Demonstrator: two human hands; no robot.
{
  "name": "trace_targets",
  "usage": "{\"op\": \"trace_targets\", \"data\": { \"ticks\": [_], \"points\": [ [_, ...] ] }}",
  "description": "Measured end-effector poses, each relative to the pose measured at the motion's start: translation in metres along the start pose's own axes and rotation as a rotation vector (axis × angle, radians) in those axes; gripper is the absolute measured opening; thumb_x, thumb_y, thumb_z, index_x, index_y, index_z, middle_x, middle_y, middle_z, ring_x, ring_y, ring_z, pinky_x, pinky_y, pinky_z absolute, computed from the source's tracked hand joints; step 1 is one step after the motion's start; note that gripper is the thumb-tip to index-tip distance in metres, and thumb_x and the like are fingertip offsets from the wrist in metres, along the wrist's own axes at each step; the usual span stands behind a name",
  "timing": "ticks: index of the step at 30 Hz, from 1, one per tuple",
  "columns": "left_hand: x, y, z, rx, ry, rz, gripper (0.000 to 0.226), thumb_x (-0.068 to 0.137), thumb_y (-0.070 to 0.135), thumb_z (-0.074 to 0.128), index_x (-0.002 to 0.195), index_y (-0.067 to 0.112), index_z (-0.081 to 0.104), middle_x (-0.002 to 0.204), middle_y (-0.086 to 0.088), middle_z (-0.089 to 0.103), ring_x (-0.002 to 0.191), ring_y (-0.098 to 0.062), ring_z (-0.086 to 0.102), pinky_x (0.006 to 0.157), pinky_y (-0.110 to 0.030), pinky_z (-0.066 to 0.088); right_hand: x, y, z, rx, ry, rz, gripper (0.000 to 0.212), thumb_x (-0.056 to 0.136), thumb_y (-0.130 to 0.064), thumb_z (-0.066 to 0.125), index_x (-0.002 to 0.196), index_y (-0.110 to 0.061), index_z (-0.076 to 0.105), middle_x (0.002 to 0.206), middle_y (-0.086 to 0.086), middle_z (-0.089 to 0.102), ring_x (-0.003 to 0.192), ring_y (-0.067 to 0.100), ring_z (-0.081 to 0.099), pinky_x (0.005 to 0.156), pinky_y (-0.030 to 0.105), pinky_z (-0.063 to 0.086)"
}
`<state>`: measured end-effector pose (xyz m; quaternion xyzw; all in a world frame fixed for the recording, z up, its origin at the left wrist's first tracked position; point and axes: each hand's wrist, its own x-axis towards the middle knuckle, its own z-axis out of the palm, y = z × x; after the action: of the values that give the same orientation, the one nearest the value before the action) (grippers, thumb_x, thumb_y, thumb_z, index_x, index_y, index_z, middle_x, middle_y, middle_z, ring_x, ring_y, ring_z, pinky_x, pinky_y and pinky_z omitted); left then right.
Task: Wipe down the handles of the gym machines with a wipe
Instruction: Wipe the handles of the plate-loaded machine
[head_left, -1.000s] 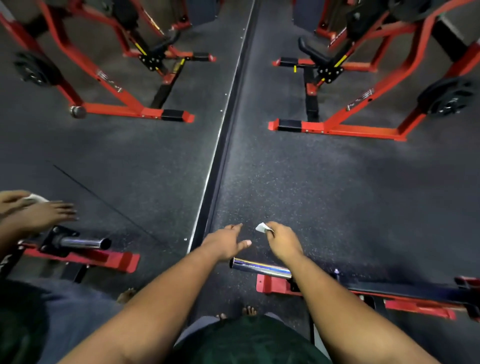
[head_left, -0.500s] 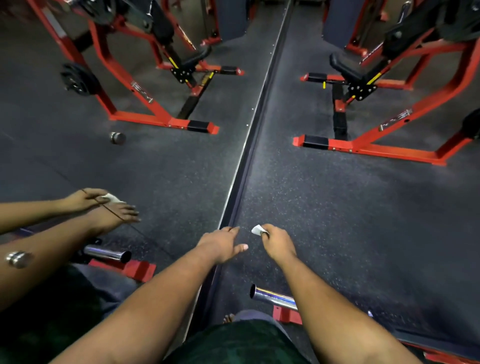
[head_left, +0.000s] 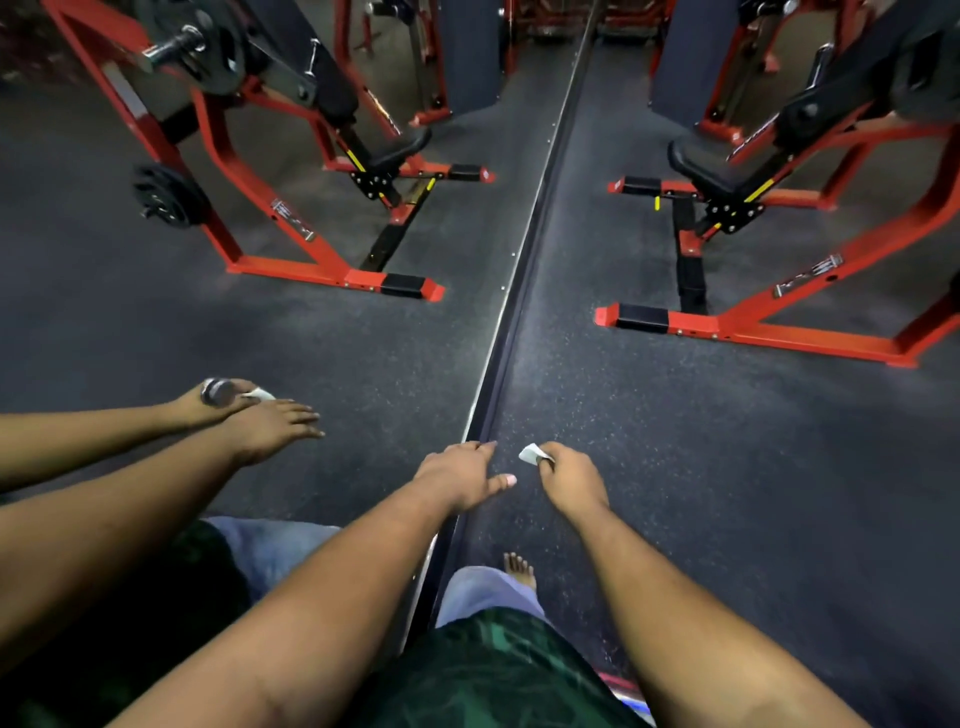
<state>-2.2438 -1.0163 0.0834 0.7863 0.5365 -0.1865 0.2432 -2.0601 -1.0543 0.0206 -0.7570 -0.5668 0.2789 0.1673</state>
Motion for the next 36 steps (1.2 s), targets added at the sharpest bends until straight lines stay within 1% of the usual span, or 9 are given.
{"op": "trace_targets", "data": {
  "ticks": [3,9,13,17,21,25,29,36],
  "points": [
    [0.041,0.013,-0.019,0.009,-0.006,0.024,0.085,0.098,0.072,0.040,0.165,0.025,0.016,0.171,-0.001,0.022,0.154,-0.025,0.026,0.120,-0.050,0.031,0.040,0.011,-0.016,0.026,0.032,0.029,0.026,0.097,-0.024,0.054,0.118,-0.025,0.068,0.115,0.008,0.072,0.107,0.034,0.065,0.086,0.039,0.053],
    [0.142,0.048,-0.063,0.006,-0.038,0.057,0.084,0.099,0.072,0.038,0.165,0.026,0.014,0.171,-0.002,0.020,0.155,-0.026,0.025,0.120,-0.048,0.032,0.144,0.049,-0.051,0.067,0.057,0.101,0.025,0.094,-0.023,0.054,0.114,-0.025,0.069,0.110,0.008,0.074,0.103,0.032,0.068,0.082,0.038,0.054],
    [0.220,0.088,-0.103,-0.017,-0.073,0.073,0.084,0.098,0.073,0.038,0.165,0.027,0.014,0.171,-0.001,0.021,0.155,-0.026,0.026,0.120,-0.049,0.032,0.222,0.073,-0.094,0.066,0.050,0.132,0.027,0.094,-0.021,0.054,0.115,-0.025,0.069,0.112,0.008,0.073,0.104,0.033,0.067,0.083,0.039,0.055],
    [0.283,0.126,-0.144,0.016,-0.076,0.128,0.084,0.099,0.073,0.038,0.165,0.027,0.014,0.171,-0.001,0.020,0.155,-0.025,0.024,0.121,-0.049,0.031,0.276,0.097,-0.143,0.025,0.054,0.130,0.028,0.095,-0.023,0.053,0.118,-0.027,0.068,0.115,0.008,0.072,0.107,0.033,0.065,0.083,0.038,0.053],
    [0.331,0.150,-0.179,0.038,-0.066,0.149,0.084,0.098,0.074,0.036,0.165,0.028,0.014,0.172,0.001,0.018,0.156,-0.023,0.023,0.120,-0.048,0.032,0.318,0.120,-0.183,-0.006,0.083,0.161,0.027,0.097,-0.023,0.051,0.119,-0.027,0.067,0.115,0.008,0.071,0.106,0.032,0.065,0.081,0.037,0.051],
    [0.375,0.164,-0.213,0.057,-0.052,0.177,0.085,0.098,0.074,0.037,0.165,0.027,0.015,0.171,0.001,0.020,0.155,-0.024,0.026,0.119,-0.049,0.033,0.363,0.135,-0.216,0.010,0.115,0.193,0.027,0.097,-0.024,0.050,0.117,-0.028,0.067,0.112,0.006,0.072,0.102,0.031,0.066,0.078,0.037,0.051],
    [0.431,0.172,-0.245,0.077,-0.040,0.213,0.086,0.097,0.075,0.037,0.165,0.027,0.017,0.170,0.001,0.022,0.154,-0.025,0.028,0.119,-0.049,0.034,0.415,0.143,-0.243,0.020,0.163,0.200,0.026,0.094,-0.024,0.052,0.114,-0.028,0.068,0.110,0.005,0.074,0.102,0.031,0.068,0.080,0.038,0.054],
    [0.558,0.187,-0.319,0.090,-0.010,0.304,0.085,0.097,0.075,0.037,0.164,0.027,0.017,0.170,0.001,0.022,0.153,-0.026,0.029,0.118,-0.051,0.034,0.545,0.151,-0.292,-0.038,0.263,0.203,0.023,0.095,-0.024,0.054,0.113,-0.023,0.067,0.108,0.009,0.074,0.102,0.035,0.066,0.079,0.040,0.052]
  ]
}}
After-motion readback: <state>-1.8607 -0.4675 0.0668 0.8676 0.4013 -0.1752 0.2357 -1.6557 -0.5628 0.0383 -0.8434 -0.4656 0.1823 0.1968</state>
